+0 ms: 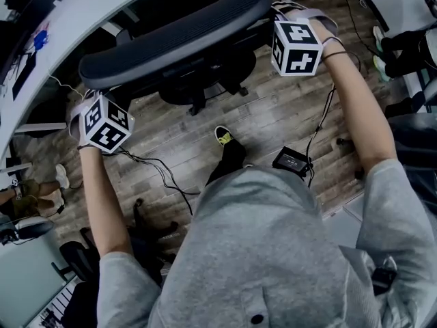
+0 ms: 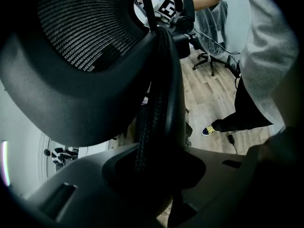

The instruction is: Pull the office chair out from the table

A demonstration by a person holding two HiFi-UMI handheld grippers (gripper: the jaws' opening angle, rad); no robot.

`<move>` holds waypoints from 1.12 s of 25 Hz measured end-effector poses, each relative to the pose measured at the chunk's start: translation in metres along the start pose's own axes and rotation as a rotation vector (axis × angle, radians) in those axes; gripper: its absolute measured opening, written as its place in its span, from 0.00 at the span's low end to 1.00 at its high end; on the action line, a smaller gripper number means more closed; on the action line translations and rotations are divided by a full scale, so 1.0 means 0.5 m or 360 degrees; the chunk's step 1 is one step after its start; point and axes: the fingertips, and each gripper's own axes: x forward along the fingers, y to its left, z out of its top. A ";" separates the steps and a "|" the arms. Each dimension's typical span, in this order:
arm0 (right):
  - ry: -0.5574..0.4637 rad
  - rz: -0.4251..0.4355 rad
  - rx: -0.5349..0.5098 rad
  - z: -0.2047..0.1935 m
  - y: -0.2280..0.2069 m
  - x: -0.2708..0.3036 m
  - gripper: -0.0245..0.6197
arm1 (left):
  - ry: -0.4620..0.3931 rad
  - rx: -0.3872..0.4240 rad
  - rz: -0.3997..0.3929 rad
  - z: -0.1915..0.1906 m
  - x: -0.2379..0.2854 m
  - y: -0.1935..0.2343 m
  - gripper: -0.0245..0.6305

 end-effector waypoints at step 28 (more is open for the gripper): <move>0.0047 -0.0019 0.0054 0.052 0.206 -0.161 0.26 | -0.0058 0.0061 -0.0011 -0.013 -0.130 -0.193 0.23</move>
